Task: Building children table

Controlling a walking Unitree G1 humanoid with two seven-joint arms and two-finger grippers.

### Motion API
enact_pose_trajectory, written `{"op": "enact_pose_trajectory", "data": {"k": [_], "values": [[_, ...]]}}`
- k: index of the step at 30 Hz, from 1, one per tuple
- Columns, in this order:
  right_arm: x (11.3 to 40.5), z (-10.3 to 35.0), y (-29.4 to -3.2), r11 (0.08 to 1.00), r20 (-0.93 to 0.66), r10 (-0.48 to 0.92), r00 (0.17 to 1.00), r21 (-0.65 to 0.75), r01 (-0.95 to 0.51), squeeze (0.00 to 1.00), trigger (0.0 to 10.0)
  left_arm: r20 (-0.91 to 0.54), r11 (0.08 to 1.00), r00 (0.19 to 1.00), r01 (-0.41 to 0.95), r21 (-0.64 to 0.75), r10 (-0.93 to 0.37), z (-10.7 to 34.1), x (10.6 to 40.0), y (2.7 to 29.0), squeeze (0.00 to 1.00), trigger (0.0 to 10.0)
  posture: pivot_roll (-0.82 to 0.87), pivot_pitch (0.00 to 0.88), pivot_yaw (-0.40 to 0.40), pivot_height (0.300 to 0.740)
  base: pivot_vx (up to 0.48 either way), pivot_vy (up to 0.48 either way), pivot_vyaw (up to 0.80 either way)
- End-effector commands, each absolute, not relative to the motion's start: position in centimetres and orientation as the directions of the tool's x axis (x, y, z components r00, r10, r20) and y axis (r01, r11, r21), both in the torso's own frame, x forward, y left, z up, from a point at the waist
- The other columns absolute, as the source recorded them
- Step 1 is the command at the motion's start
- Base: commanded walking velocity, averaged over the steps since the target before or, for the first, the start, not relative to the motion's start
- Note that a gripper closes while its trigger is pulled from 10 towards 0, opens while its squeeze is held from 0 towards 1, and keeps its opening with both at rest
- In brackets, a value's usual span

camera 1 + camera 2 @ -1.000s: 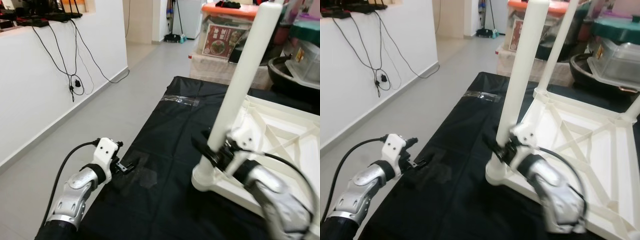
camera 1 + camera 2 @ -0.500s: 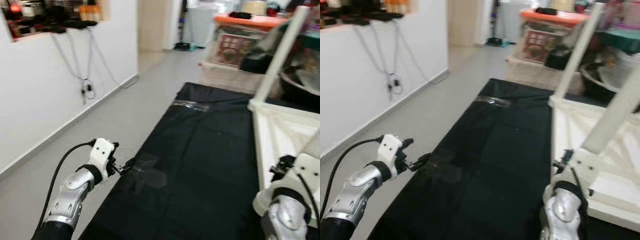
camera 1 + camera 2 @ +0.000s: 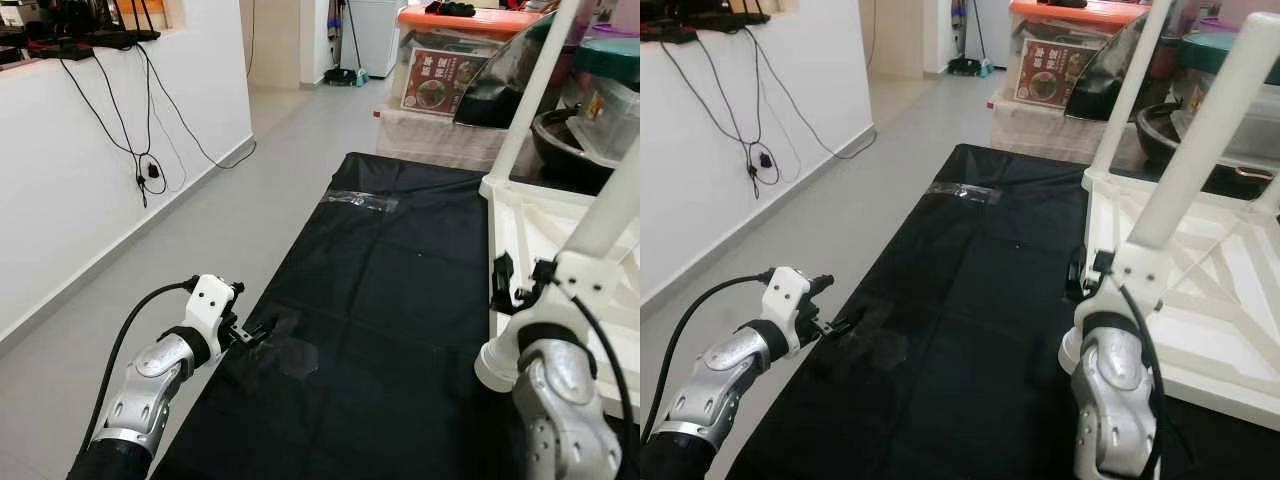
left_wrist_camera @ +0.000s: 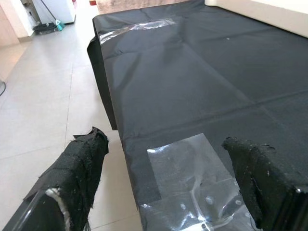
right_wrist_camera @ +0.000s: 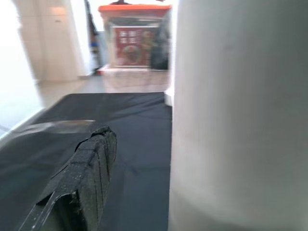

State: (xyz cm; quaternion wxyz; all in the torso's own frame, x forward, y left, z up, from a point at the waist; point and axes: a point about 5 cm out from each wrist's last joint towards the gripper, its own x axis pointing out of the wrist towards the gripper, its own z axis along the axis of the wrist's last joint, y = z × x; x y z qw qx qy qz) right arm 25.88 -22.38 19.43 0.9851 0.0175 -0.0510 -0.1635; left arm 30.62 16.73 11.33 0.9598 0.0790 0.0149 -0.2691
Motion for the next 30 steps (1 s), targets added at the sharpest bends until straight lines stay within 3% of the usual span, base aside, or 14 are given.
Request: {"op": "enact_pose_trajectory", "data": {"k": [1,6,7,8,9,11,13,15,20,23,24,27,28,30], "values": [[26.1,19.9,-22.5,0.958,0.12,-0.286,0.951,0.07,0.279,0.0,10.0,-0.084,0.843,0.853,0.522,0.131,-0.515,10.8,30.4,16.5,0.0,10.0,0.04,0.0,-0.045,0.74,0.0,0.0,0.0],[26.3,20.5,-22.2,0.979,0.147,-0.197,0.969,0.078,0.187,0.0,10.0,-0.083,0.842,0.852,0.524,0.131,-0.517,10.8,30.3,16.5,0.0,10.0,0.04,0.0,-0.045,0.74,0.0,0.0,0.0],[26.5,20.6,-21.0,0.999,0.173,0.012,0.985,0.039,-0.019,0.0,10.0,-0.085,0.841,0.851,0.525,0.131,-0.518,10.8,30.3,16.6,0.0,10.0,0.04,0.0,-0.042,0.74,0.0,0.0,0.0],[26.5,20.6,-21.0,0.999,0.173,0.012,0.985,0.039,-0.019,0.0,10.0,-0.085,0.841,0.851,0.525,0.131,-0.518,10.8,30.3,16.6,0.0,10.0,0.04,0.0,-0.042,0.74,0.0,0.0,0.0],[26.3,19.7,-19.4,0.961,0.153,0.274,0.949,-0.024,-0.274,0.0,10.0,-0.083,0.838,0.849,0.529,0.132,-0.522,10.9,30.4,16.5,0.0,10.0,0.05,0.0,-0.045,0.74,0.0,0.0,0.0],[26.3,19.7,-19.4,0.961,0.153,0.274,0.949,-0.024,-0.274,0.0,10.0,-0.083,0.838,0.849,0.529,0.132,-0.522,10.9,30.4,16.5,0.0,10.0,0.05,0.0,-0.045,0.74,0.0,0.0,0.0],[25.4,17.8,-16.2,0.757,0.05,0.652,0.757,-0.089,-0.647,0.0,10.0,-0.074,0.84,0.85,0.526,0.136,-0.521,11.2,30.8,16.5,0.0,10.0,0.05,0.0,-0.05,0.74,0.0,0.0,0.0],[24.5,17.1,-14.6,0.61,-0.009,0.79,0.613,-0.094,-0.787,0.0,8.9,-0.07,0.843,0.854,0.521,0.135,-0.516,11.2,30.7,16.4,0.0,10.0,0.07,0.0,-0.069,0.74,0.0,0.0,0.0],[23.9,16.9,-14.1,0.525,-0.04,0.847,0.53,-0.093,-0.846,0.0,7.6,-0.074,0.843,0.853,0.522,0.13,-0.516,11.0,30.1,16.6,0.0,10.0,0.08,0.0,-0.074,0.74,0.0,0.0,0.0],[24.0,16.8,-14.0,0.527,-0.032,0.847,0.531,-0.085,-0.845,0.0,5.6,-0.083,0.847,0.857,0.515,0.132,-0.508,10.8,29.9,17.1,0.0,10.0,0.09,0.0,-0.078,0.74,0.0,0.0,0.0],[24.6,16.8,-13.7,0.583,0.002,0.811,0.585,-0.07,-0.809,0.0,4.2,-0.084,0.85,0.86,0.51,0.133,-0.503,10.9,30.1,17.2,0.0,10.0,0.08,0.0,-0.073,0.74,0.0,0.0,0.0],[24.8,16.8,-13.7,0.6,0.014,0.8,0.6,-0.066,-0.798,0.0,4.2,-0.082,0.85,0.86,0.51,0.134,-0.503,11.0,30.2,17.2,0.0,10.0,0.08,0.0,-0.071,0.74,0.0,0.0,0.0],[25.3,16.7,-13.7,0.663,0.032,0.749,0.662,-0.05,-0.747,0.0,0.0,-0.08,0.847,0.858,0.514,0.134,-0.507,11.1,30.4,17.0,0.0,10.0,0.06,0.0,-0.062,0.74,0.0,0.0,0.0],[25.7,16.3,-14.1,0.73,0.036,0.683,0.729,-0.058,-0.681,0.0,0.0,-0.08,0.845,0.856,0.517,0.135,-0.511,11.1,30.5,16.9,0.0,10.0,0.06,0.0,-0.06,0.74,0.0,0.0,0.0]]}}
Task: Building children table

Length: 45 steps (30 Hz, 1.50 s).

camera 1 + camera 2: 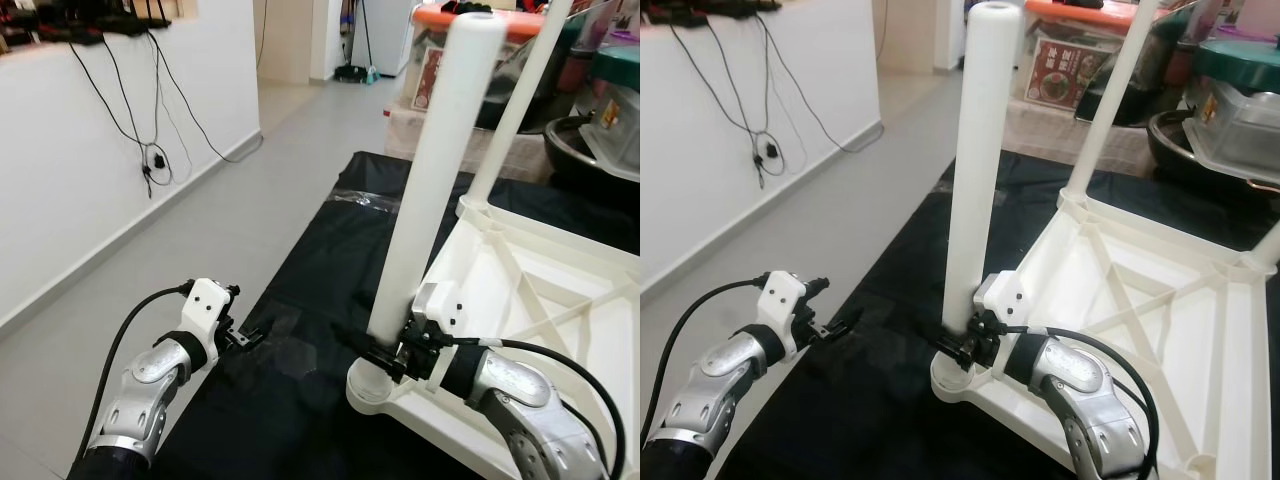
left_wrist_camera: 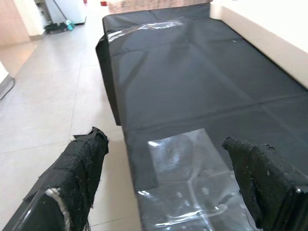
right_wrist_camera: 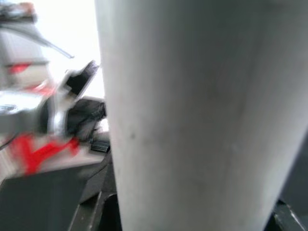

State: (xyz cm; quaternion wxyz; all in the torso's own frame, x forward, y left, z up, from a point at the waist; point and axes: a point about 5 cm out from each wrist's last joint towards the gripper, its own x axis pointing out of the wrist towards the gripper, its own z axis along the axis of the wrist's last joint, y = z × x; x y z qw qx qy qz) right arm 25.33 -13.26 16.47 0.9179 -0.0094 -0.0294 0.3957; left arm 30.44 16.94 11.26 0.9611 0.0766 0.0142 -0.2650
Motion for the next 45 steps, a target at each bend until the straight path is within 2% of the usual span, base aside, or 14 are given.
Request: {"op": "enact_pose_trajectory", "data": {"k": [1,7,14,15,16,19,20,24,25,38,39,40,41,45], "values": [[26.2,15.6,-14.9,0.814,0.019,0.58,0.815,-0.06,-0.578,0.0,0.0,-0.081,0.843,0.854,0.521,0.135,-0.515,11.1,30.6,16.8,0.0,10.0,0.05,0.0,-0.054,0.74,0.0,0.0,0.0],[26.1,12.9,-20.4,0.997,-0.13,-0.07,0.989,-0.022,0.068,0.0,0.0,-0.084,0.835,0.846,0.534,0.132,-0.527,10.9,30.5,16.5,0.0,10.0,0.05,0.0,-0.048,0.74,0.0,0.0,0.0],[21.3,10.7,-24.7,0.733,-0.327,-0.657,0.679,-0.064,0.678,0.0,0.0,-0.095,0.835,0.845,0.535,0.131,-0.526,10.6,30.3,16.6,0.0,10.0,0.03,0.0,-0.033,0.74,0.0,0.0,0.0],[21.3,11.2,-23.7,0.76,-0.322,-0.626,0.71,-0.049,0.648,0.0,9.9,-0.094,0.831,0.842,0.54,0.132,-0.532,10.7,30.4,16.5,0.0,10.0,0.01,0.0,-0.025,0.74,0.0,0.0,0.0],[22.0,12.2,-22.3,0.828,-0.276,-0.545,0.792,-0.025,0.561,0.0,10.0,-0.093,0.829,0.84,0.543,0.133,-0.535,10.8,30.6,16.3,0.0,10.0,0.01,0.0,-0.025,0.74,0.0,0.0,0.0],[22.5,13.1,-21.2,0.88,-0.221,-0.464,0.857,-0.004,0.476,0.0,10.0,-0.092,0.828,0.838,0.545,0.133,-0.537,10.8,30.7,16.3,0.0,10.0,0.01,0.0,-0.02,0.74,0.0,0.0,0.0],[22.9,13.7,-20.6,0.91,-0.176,-0.401,0.899,0.032,0.413,1.0,10.0,-0.092,0.827,0.837,0.547,0.133,-0.539,10.8,30.8,16.1,0.0,10.0,0.01,0.0,-0.022,0.74,0.0,0.0,0.0],[24.4,16.0,-19.9,0.965,-0.035,-0.241,0.97,0.101,0.243,1.0,10.0,-0.089,0.824,0.835,0.551,0.133,-0.544,10.9,30.8,16.0,0.0,10.0,0.02,0.0,-0.03,0.74,0.0,0.0,0.0],[24.9,16.9,-19.7,0.973,-0.001,-0.201,0.98,0.116,0.199,0.03,10.0,-0.087,0.825,0.835,0.55,0.132,-0.543,10.9,30.7,16.2,0.0,10.0,0.02,0.0,-0.032,0.74,0.0,0.0,0.0],[26.2,20.6,-17.7,0.827,0.106,0.563,0.82,-0.083,-0.557,0.0,10.0,-0.08,0.834,0.844,0.536,0.129,-0.53,10.9,30.9,16.2,0.0,10.0,0.05,0.0,-0.051,0.74,0.0,0.0,0.0],[26.1,19.6,-16.7,0.757,0.057,0.652,0.756,-0.099,-0.646,0.0,4.7,-0.075,0.834,0.844,0.536,0.13,-0.531,11.0,30.9,16.0,0.0,10.0,0.06,0.0,-0.063,0.74,0.0,0.0,0.0],[26.1,19.6,-16.7,0.757,0.057,0.652,0.756,-0.099,-0.646,0.0,4.7,-0.075,0.834,0.844,0.536,0.13,-0.531,11.0,30.9,16.0,0.0,10.0,0.06,0.0,-0.063,0.74,0.0,0.0,0.0],[26.0,18.9,-15.8,0.706,0.031,0.707,0.707,-0.092,-0.702,0.0,0.0,-0.07,0.835,0.845,0.535,0.129,-0.531,11.1,30.9,16.0,0.0,10.0,0.07,0.0,-0.066,0.74,0.0,0.0,0.0],[27.6,17.7,-15.7,0.822,0.0,0.568,0.823,-0.044,-0.567,0.0,0.0,-0.073,0.842,0.853,0.522,0.133,-0.517,11.1,30.7,16.5,0.0,10.0,0.07,0.0,-0.07,0.74,0.0,0.0,0.0]]}}
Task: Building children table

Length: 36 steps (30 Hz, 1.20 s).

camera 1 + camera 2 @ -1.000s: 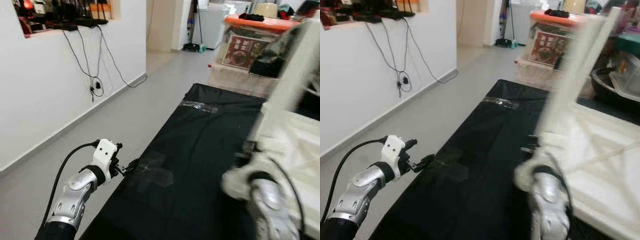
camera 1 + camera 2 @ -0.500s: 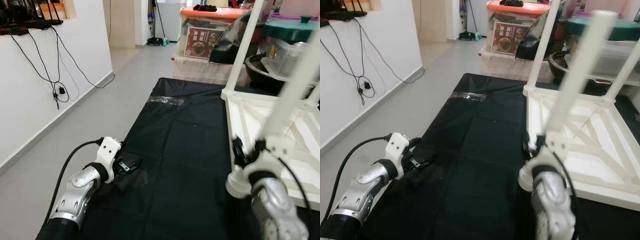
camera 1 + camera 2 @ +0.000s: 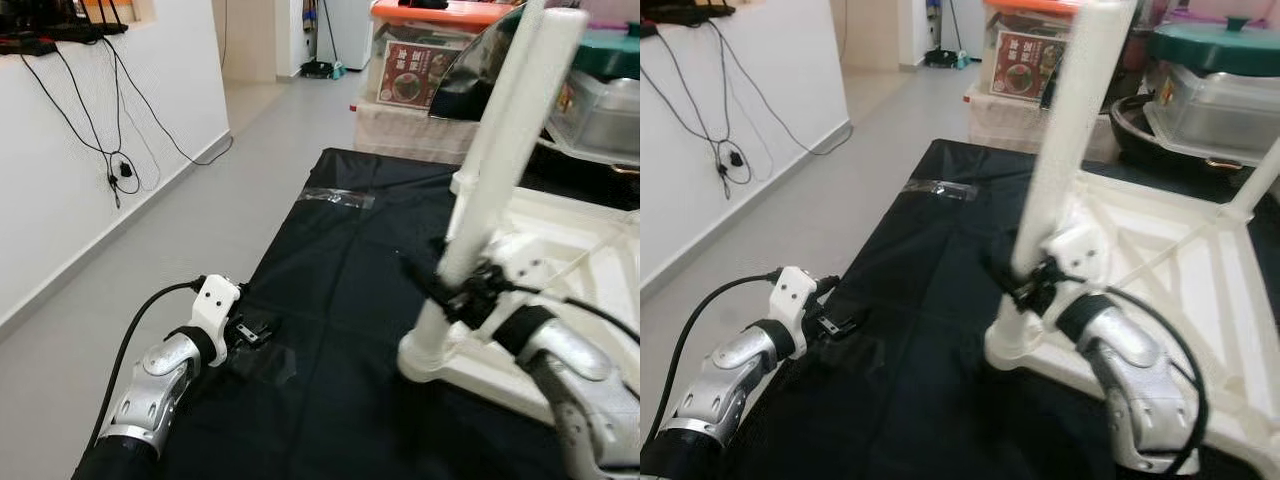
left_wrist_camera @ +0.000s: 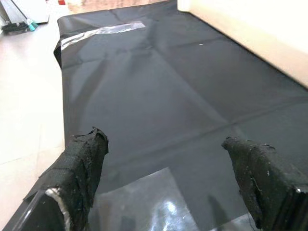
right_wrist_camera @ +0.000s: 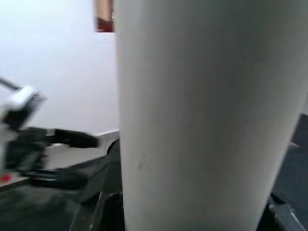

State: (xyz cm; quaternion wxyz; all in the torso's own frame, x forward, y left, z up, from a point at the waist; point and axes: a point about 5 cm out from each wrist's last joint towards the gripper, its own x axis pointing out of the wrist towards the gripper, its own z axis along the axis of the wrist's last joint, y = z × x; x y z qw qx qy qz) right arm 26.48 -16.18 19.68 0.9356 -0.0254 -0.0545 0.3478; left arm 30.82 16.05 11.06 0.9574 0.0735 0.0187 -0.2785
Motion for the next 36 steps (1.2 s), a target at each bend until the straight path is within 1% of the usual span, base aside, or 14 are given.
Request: {"op": "enact_pose_trajectory", "data": {"k": [1,2,3,4,6,12,13,18,19,25,26,28,29,36], "values": [[29.1,16.8,-17.0,0.957,-0.052,0.289,0.956,-0.019,-0.291,0.0,0.0,-0.078,0.846,0.857,0.516,0.134,-0.51,11.0,30.5,16.8,0.0,10.0,0.07,0.0,-0.072,0.74,0.0,0.0,0.0],[29.1,16.8,-17.0,0.957,-0.052,0.289,0.956,-0.019,-0.291,0.0,0.0,-0.078,0.846,0.857,0.516,0.134,-0.51,11.0,30.5,16.8,0.0,10.0,0.07,0.0,-0.072,0.74,0.0,0.0,0.0],[29.9,16.0,-19.0,0.999,-0.111,-0.048,0.993,0.001,0.049,0.0,0.0,-0.08,0.848,0.859,0.512,0.135,-0.506,10.9,30.4,17.0,0.0,10.0,0.07,0.0,-0.072,0.74,0.0,0.0,0.0],[27.5,13.6,-22.7,0.851,-0.234,-0.508,0.829,0.01,0.524,0.0,0.0,-0.081,0.848,0.859,0.512,0.136,-0.506,10.9,30.3,17.0,0.0,10.0,0.07,0.0,-0.073,0.74,0.0,0.0,0.0],[25.4,12.6,-23.5,0.794,-0.264,-0.588,0.765,-0.009,0.608,0.0,0.0,-0.08,0.849,0.86,0.511,0.136,-0.505,10.9,30.3,17.0,0.0,10.0,0.08,0.0,-0.073,0.74,0.0,0.0,0.0],[23.0,13.2,-22.5,0.825,-0.196,-0.559,0.805,-0.036,0.564,0.0,0.0,-0.079,0.846,0.857,0.515,0.136,-0.509,11.0,30.6,16.9,0.0,10.0,0.06,0.0,-0.054,0.74,0.0,0.0,0.0],[23.4,13.9,-21.6,0.877,-0.18,-0.471,0.864,0.008,0.48,0.0,9.0,-0.079,0.84,0.852,0.524,0.137,-0.518,11.1,30.6,16.7,0.0,10.0,0.06,0.0,-0.05,0.74,0.0,0.0,0.0],[24.5,15.5,-19.6,0.948,-0.096,-0.312,0.945,0.027,0.316,0.0,10.0,-0.08,0.84,0.852,0.524,0.138,-0.518,11.1,30.7,16.8,0.0,10.0,0.05,0.0,-0.046,0.74,0.0,0.0,0.0],[25.0,16.5,-19.1,0.958,-0.043,-0.284,0.958,0.023,0.285,1.0,10.0,-0.08,0.841,0.852,0.523,0.139,-0.517,11.1,30.8,16.8,0.0,10.0,0.05,0.0,-0.046,0.74,0.0,0.0,0.0],[27.7,20.1,-19.1,0.997,0.105,-0.045,0.993,0.073,0.038,0.94,10.0,-0.07,0.84,0.851,0.525,0.141,-0.52,11.4,31.2,16.6,0.0,10.0,0.06,0.0,-0.05,0.74,0.0,0.0,0.0],[28.1,20.6,-19.1,0.995,0.122,0.071,0.99,0.062,-0.079,0.0,10.0,-0.07,0.841,0.852,0.523,0.141,-0.519,11.3,31.2,16.6,0.0,10.0,0.06,0.0,-0.056,0.74,0.0,0.0,0.0],[27.9,20.9,-18.4,0.949,0.143,0.314,0.939,-0.032,-0.313,0.0,10.0,-0.069,0.842,0.854,0.52,0.14,-0.516,11.3,31.2,16.5,0.0,10.0,0.07,0.0,-0.067,0.74,0.0,0.0,0.0],[27.1,20.2,-17.6,0.87,0.109,0.494,0.863,-0.058,-0.49,0.0,10.0,-0.065,0.845,0.856,0.517,0.139,-0.513,11.3,31.1,16.5,0.0,10.0,0.08,0.0,-0.069,0.74,0.0,0.0,0.0],[25.1,17.1,-14.8,0.629,0.005,0.776,0.63,-0.065,-0.774,0.0,10.0,-0.071,0.849,0.861,0.508,0.145,-0.503,11.1,30.8,17.0,0.0,10.0,0.09,0.0,-0.071,0.74,0.0,0.0,0.0]]}}
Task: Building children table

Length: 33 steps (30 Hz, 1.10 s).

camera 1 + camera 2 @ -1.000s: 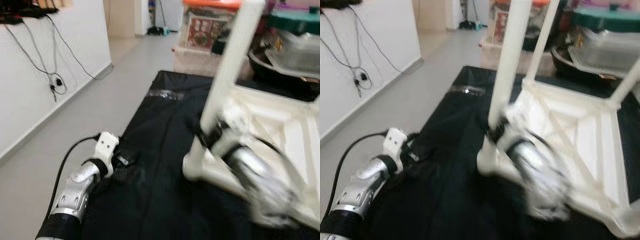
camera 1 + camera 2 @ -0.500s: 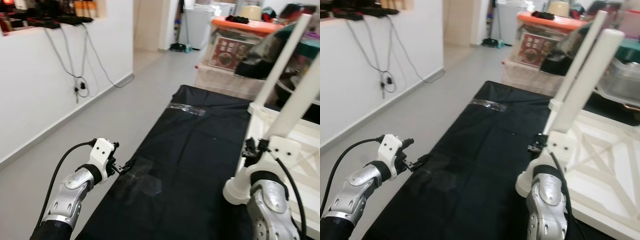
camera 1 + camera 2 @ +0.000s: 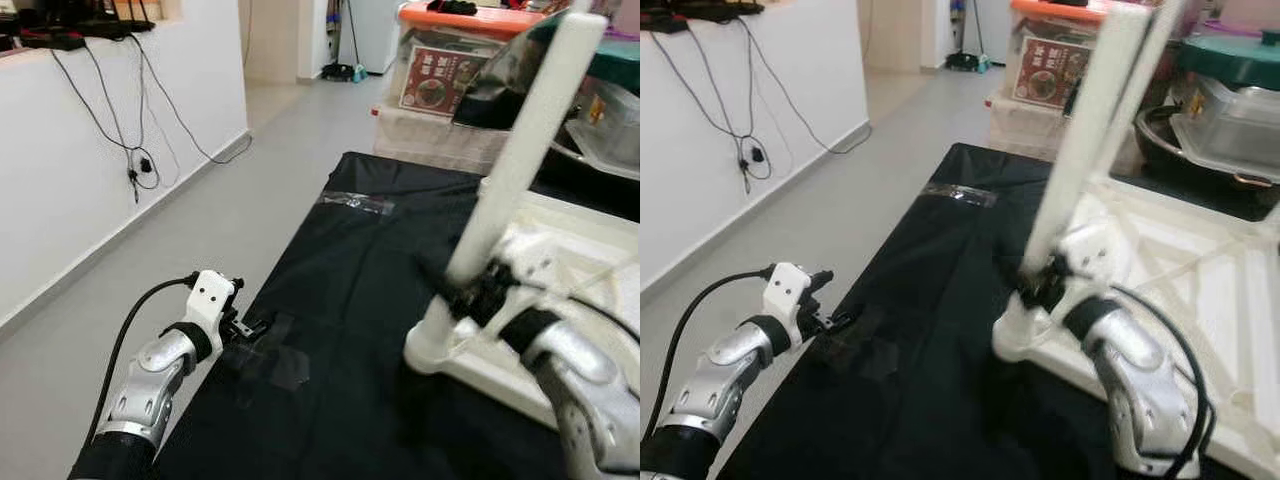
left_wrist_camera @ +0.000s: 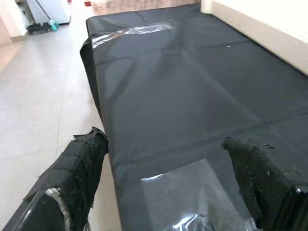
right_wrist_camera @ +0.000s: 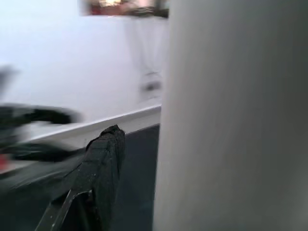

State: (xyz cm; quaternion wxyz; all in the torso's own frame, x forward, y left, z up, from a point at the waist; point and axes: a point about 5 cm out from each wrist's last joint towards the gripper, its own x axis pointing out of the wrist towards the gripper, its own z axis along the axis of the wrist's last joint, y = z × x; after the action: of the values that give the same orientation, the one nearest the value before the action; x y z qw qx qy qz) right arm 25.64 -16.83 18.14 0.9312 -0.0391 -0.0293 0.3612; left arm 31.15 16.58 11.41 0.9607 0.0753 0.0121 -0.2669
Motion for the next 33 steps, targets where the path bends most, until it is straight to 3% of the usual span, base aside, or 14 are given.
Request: {"op": "enact_pose_trajectory", "data": {"k": [1,3,6,7,8,10,15,22,23,24,25,28,29,33], "values": [[24.6,16.8,-14.1,0.587,-0.001,0.809,0.588,-0.054,-0.808,0.0,4.7,-0.071,0.849,0.862,0.507,0.147,-0.502,11.2,30.9,17.0,0.0,10.0,0.09,0.0,-0.073,0.74,0.0,0.0,0.0],[24.2,16.4,-13.4,0.538,-0.006,0.843,0.538,-0.021,-0.843,0.0,0.4,-0.068,0.849,0.862,0.507,0.149,-0.502,11.3,31.0,17.1,0.0,10.0,0.09,0.0,-0.071,0.74,0.0,0.0,0.0],[25.3,15.3,-13.7,0.66,-0.047,0.75,0.66,0.003,-0.751,0.0,0.0,-0.066,0.849,0.863,0.506,0.151,-0.502,11.4,31.2,17.2,0.0,10.0,0.08,0.0,-0.068,0.74,0.0,0.0,0.0],[27.1,14.1,-15.4,0.853,-0.104,0.52,0.848,0.013,-0.521,0.0,0.0,-0.067,0.849,0.862,0.506,0.151,-0.502,11.4,31.2,17.1,0.0,10.0,0.08,0.0,-0.064,0.74,0.0,0.0,0.0],[27.1,14.1,-15.4,0.853,-0.104,0.52,0.848,0.013,-0.521,0.0,0.0,-0.067,0.849,0.862,0.506,0.151,-0.502,11.4,31.2,17.1,0.0,10.0,0.08,0.0,-0.064,0.74,0.0,0.0,0.0],[28.6,12.5,-18.9,0.997,-0.186,0.083,0.979,0.01,-0.083,0.0,0.0,-0.072,0.846,0.859,0.511,0.149,-0.506,11.2,31.0,16.9,0.0,10.0,0.07,0.0,-0.061,0.74,0.0,0.0,0.0],[23.4,9.7,-25.8,0.745,-0.296,-0.657,0.693,-0.115,0.657,0.0,0.0,-0.083,0.846,0.859,0.512,0.146,-0.506,10.9,30.6,17.1,0.0,10.0,0.07,0.0,-0.055,0.74,0.0,0.0,0.0],[22.2,10.5,-24.4,0.741,-0.257,-0.668,0.699,-0.135,0.658,0.0,0.0,-0.086,0.846,0.858,0.513,0.148,-0.506,10.9,30.6,17.2,0.0,10.0,0.06,0.0,-0.047,0.74,0.0,0.0,0.0],[23.6,11.9,-22.0,0.855,-0.193,-0.518,0.833,-0.111,0.506,0.0,10.0,-0.09,0.839,0.851,0.525,0.146,-0.517,10.8,30.8,16.9,0.0,10.0,0.04,0.0,-0.037,0.74,0.0,0.0,0.0],[23.6,11.9,-22.0,0.855,-0.193,-0.518,0.833,-0.111,0.506,0.0,10.0,-0.09,0.839,0.851,0.525,0.146,-0.517,10.8,30.8,16.9,0.0,10.0,0.04,0.0,-0.037,0.74,0.0,0.0,0.0],[24.4,12.9,-21.2,0.899,-0.145,-0.437,0.888,-0.08,0.43,1.0,10.0,-0.089,0.836,0.848,0.529,0.144,-0.522,10.8,30.9,16.6,0.0,10.0,0.04,0.0,-0.042,0.74,0.0,0.0,0.0],[26.0,14.8,-20.1,0.962,-0.055,-0.273,0.96,-0.008,0.273,1.0,10.0,-0.083,0.835,0.847,0.532,0.142,-0.526,11.0,31.1,16.3,0.0,10.0,0.05,0.0,-0.048,0.74,0.0,0.0,0.0],[27.1,16.3,-20.0,0.987,0.007,-0.161,0.987,0.013,0.161,0.0,10.0,-0.079,0.836,0.847,0.531,0.141,-0.525,11.0,31.0,16.3,0.0,10.0,0.05,0.0,-0.049,0.74,0.0,0.0,0.0],[28.5,19.4,-19.5,0.985,0.142,0.158,0.977,0.052,-0.167,0.0,10.0,-0.088,0.843,0.855,0.519,0.142,-0.512,10.7,30.7,16.8,0.0,10.0,0.06,0.0,-0.055,0.74,0.0,0.0,0.0]]}}
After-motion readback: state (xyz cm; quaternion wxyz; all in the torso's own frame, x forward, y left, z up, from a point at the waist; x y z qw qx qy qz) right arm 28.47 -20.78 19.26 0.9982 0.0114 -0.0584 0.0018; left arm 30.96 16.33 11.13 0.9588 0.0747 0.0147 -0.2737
